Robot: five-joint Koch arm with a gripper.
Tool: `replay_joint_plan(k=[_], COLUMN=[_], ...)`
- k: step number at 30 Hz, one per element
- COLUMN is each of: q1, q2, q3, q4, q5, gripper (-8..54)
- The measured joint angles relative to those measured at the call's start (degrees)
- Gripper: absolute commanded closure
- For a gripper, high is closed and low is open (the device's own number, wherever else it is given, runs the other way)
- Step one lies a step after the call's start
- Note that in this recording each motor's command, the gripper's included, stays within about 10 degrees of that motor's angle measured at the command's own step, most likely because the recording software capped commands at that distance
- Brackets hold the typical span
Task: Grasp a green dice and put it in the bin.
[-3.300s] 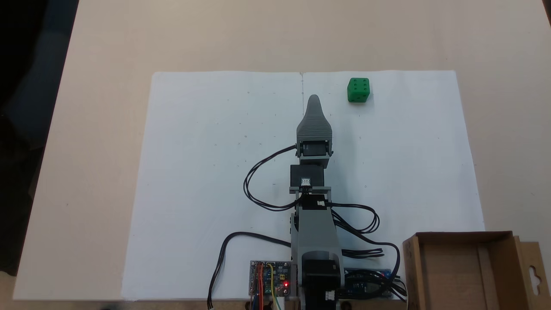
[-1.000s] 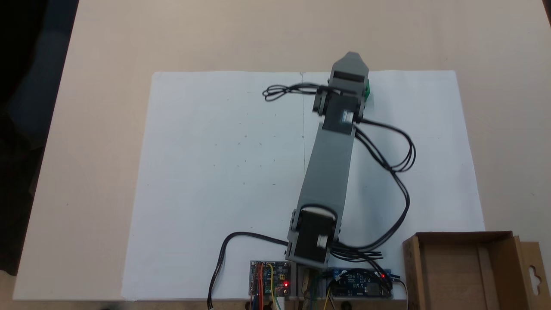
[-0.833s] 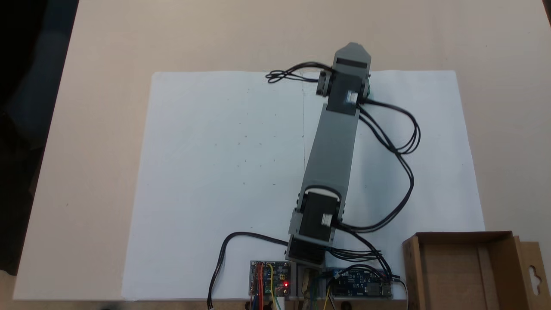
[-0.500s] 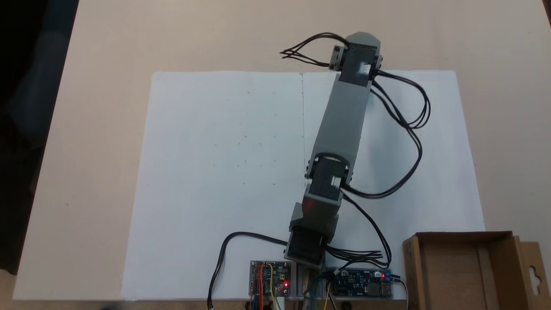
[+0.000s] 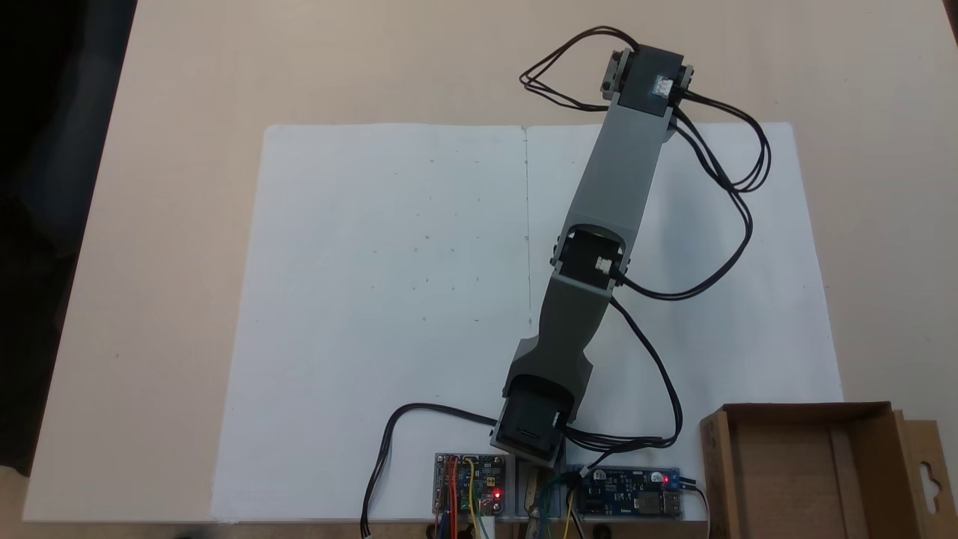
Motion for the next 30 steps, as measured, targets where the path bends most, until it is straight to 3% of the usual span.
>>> replay_joint_plan(k=[9, 30], q1=[0.9, 1.9], q2=[-3.2, -17.5], q3=[-5.3, -16.0], q4=[10.8, 14.9], q5=[-7.9, -8.4], gripper=[2.9, 4.1])
